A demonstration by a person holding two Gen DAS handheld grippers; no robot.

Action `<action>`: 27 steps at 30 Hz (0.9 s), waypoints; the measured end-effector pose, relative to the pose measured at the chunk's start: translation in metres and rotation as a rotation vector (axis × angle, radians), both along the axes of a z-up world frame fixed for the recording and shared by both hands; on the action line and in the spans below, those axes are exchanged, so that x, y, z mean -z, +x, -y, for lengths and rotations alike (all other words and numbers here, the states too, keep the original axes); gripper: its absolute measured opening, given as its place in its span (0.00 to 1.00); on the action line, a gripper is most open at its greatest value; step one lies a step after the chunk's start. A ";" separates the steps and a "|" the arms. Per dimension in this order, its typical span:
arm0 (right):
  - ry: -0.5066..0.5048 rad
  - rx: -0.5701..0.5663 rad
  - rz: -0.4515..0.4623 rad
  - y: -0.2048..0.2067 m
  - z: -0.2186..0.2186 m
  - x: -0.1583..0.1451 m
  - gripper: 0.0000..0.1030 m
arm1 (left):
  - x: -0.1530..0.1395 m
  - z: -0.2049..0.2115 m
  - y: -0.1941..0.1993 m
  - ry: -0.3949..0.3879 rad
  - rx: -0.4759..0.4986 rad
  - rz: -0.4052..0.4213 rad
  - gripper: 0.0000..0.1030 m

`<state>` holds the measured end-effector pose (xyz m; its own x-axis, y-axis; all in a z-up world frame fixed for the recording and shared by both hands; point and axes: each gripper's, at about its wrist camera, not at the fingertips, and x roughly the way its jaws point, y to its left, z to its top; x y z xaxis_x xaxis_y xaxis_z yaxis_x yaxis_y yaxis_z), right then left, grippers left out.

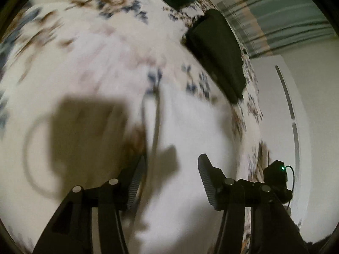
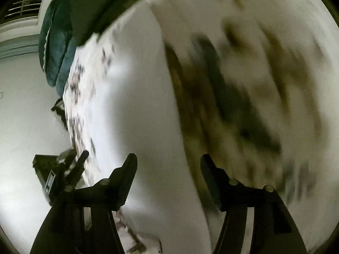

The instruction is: Fold small clothes

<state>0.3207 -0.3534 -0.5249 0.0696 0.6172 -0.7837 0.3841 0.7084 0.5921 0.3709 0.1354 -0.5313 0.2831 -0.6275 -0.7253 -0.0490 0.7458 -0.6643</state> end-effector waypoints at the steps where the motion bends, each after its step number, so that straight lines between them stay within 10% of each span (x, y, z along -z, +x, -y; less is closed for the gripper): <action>1: 0.010 -0.008 -0.025 -0.025 -0.001 -0.001 0.63 | -0.001 -0.003 -0.017 0.005 0.012 -0.015 0.49; 10: 0.084 -0.040 -0.272 -0.212 -0.052 0.052 0.68 | 0.071 -0.018 -0.174 -0.047 0.097 -0.261 0.52; 17: 0.176 -0.014 -0.276 -0.245 -0.097 0.084 0.68 | 0.093 0.014 -0.208 -0.031 0.198 -0.281 0.50; 19: 0.181 0.008 -0.265 -0.246 -0.103 0.083 0.62 | 0.084 0.017 -0.212 -0.022 0.191 -0.247 0.31; 21: 0.192 0.022 -0.255 -0.253 -0.104 0.078 0.17 | 0.075 0.021 -0.212 -0.009 0.191 -0.229 0.12; 27: 0.299 0.099 -0.197 -0.250 -0.116 0.040 0.14 | 0.034 0.017 -0.205 -0.115 0.109 -0.213 0.11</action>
